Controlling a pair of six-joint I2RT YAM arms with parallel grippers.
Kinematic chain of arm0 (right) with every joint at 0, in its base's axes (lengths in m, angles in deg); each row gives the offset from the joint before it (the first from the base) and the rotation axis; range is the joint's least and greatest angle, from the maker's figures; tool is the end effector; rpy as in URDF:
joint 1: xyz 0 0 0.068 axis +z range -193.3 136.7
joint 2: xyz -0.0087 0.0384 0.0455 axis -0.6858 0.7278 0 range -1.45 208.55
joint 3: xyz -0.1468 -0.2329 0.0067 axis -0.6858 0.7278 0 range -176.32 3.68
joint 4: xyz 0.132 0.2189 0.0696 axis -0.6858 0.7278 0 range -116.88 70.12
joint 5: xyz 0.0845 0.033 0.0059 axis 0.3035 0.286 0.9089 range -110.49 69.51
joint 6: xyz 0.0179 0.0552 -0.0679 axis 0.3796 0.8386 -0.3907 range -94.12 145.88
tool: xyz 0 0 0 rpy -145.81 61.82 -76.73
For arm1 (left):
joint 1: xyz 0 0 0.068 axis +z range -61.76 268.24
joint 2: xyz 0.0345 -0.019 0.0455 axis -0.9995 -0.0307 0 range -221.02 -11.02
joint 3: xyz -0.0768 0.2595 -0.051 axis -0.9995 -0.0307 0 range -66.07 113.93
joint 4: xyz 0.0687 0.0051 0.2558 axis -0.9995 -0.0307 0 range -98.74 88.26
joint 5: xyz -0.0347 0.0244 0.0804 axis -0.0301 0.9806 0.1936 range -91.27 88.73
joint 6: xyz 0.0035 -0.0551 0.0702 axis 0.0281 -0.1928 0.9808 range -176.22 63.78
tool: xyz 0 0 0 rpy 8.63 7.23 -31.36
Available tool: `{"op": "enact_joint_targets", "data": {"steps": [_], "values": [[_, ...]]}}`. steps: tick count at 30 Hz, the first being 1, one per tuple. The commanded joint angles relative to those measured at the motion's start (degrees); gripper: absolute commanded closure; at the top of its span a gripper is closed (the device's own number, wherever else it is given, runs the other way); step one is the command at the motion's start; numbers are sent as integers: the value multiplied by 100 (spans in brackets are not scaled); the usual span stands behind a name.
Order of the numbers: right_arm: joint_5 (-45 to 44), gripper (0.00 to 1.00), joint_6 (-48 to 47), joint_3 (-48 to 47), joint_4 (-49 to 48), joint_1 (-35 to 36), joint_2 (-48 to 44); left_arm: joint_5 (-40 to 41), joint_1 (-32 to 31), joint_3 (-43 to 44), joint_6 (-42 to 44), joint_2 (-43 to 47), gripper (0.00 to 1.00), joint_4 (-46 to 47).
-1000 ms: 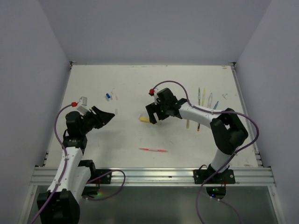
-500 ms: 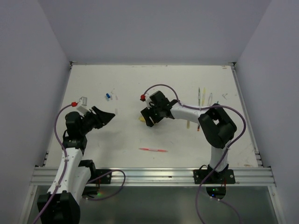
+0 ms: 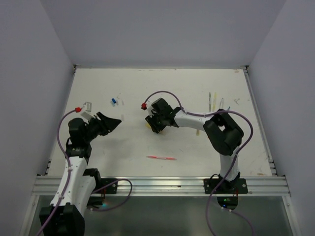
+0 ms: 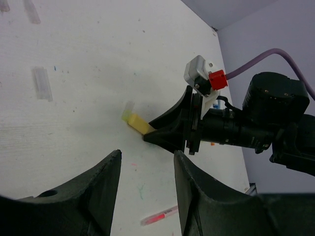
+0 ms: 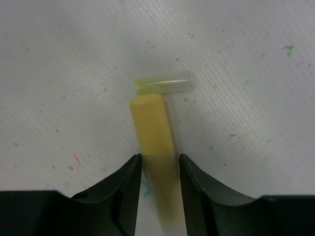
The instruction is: Open the pen caps
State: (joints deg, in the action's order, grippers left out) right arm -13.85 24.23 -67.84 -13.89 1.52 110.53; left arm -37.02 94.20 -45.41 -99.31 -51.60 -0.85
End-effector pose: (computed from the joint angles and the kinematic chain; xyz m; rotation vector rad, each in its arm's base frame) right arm 0.3050 0.3160 0.1220 -1.0522 2.3271 0.4480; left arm 0.2065 -0.0252 0.2135 -0.3956 1.9312 -1.0236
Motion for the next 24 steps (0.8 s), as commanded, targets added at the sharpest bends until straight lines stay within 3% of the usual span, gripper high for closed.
{"op": "enact_joint_targets", "data": {"steps": [1, 11, 24], "values": [[-65, 63, 6, 112, 98, 203, 227, -178, 37, -36, -77, 120, 50, -80], [-171, 98, 437, 622, -358, 264, -9, -345, 37, -220, -261, 155, 49, 41], [-268, 100, 991, 1299, -728, 282, -1608, -714, 37, -563, -779, -56, 51, 904]]}}
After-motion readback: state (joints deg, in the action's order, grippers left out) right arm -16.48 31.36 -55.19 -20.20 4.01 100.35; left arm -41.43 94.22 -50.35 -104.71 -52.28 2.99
